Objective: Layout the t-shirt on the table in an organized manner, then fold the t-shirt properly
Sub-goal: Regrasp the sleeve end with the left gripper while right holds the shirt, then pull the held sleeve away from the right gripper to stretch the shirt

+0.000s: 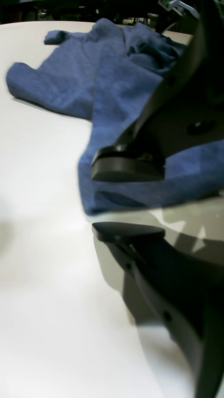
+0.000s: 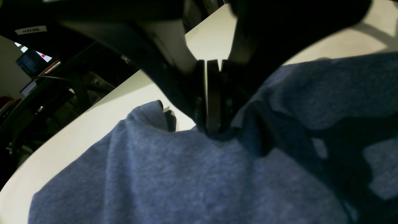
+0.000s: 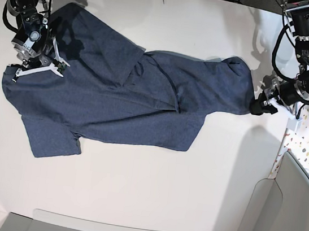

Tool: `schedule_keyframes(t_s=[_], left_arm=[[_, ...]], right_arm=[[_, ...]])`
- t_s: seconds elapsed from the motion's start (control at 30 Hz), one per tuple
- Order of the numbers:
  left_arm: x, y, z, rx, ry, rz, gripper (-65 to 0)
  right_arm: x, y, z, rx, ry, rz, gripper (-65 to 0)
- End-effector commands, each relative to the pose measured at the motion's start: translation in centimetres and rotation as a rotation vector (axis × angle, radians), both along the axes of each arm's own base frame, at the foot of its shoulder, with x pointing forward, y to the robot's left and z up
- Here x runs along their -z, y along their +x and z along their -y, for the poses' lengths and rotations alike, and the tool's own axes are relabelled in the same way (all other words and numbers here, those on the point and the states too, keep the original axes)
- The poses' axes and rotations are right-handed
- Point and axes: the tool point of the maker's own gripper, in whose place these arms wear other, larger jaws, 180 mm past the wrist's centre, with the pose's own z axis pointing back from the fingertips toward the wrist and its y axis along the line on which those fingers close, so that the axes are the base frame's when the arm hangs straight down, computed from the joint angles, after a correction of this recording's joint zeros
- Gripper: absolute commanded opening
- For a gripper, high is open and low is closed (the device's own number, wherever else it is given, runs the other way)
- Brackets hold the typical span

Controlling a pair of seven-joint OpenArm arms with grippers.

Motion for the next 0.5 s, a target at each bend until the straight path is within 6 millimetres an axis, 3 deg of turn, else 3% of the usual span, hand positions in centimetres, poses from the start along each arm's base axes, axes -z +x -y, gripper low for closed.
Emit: schedule_keyframes(t_s=[0.0,0.2,0.33,0.4,0.47], left_arm=[[-0.9,0.7,-0.3,0.001,0.011,0.023,-44.7],[-0.3,0.9,2.0,0.036,-0.017,0.017,-44.7],[-0.4,1.4,2.2,0.02,-0.015,0.045,-45.0],[-0.6,1.6,2.0,0.01,-0.014,0.057,-49.4],[-0.6,1.7,1.8,0.002,-0.014,0.061,-58.4]], right_arm=[[-1.3,0.8,0.8,-0.004,-0.038,0.033,-65.0],[-1.3,0.8,0.8,-0.004,-0.038,0.033,-65.0],[-1.3,0.8,0.9,-0.004,-0.039,0.033,-65.0],[-1.3,0.8,0.9,-0.004,-0.039,0.033,-65.0],[-1.3,0.8,0.9,-0.004,-0.039,0.033,-65.0]])
